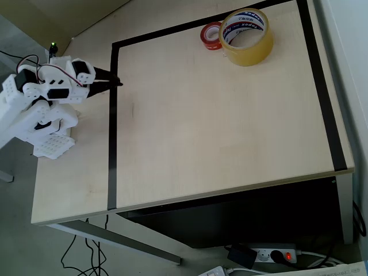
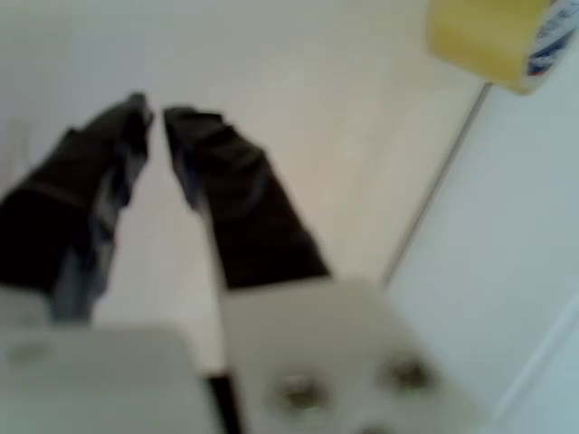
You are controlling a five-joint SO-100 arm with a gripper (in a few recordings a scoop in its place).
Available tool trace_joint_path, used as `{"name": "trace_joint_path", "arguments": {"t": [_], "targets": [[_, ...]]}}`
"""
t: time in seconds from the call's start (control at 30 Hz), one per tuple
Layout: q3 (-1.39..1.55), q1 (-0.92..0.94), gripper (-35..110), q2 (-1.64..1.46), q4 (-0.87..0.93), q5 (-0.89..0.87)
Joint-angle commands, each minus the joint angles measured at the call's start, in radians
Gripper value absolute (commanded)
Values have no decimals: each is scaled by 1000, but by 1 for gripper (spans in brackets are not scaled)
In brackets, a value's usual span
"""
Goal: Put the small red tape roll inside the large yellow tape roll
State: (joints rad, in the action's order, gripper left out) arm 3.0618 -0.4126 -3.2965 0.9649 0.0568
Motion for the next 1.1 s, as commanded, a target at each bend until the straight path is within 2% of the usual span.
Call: {"name": "trace_joint_path", "arguments": {"t": [0.0,0.13,0.33,0.37,0.47,0.6,0.73,0.9,0.97,1.07], "targets": [[-181,-6,0,215,-126,49],[-528,-11,0,739,-118,44],[-1216,-43,0,1407,258,49],[-1312,-44,0,1477,302,66],[-1463,-43,0,1589,331,273],[-1675,-38,0,1732,330,278],[-1931,-26,14,1904,408,301],[-2272,5,18,2140,497,305],[-2533,17,19,2303,601,305],[-3116,37,21,2620,793,308]]}}
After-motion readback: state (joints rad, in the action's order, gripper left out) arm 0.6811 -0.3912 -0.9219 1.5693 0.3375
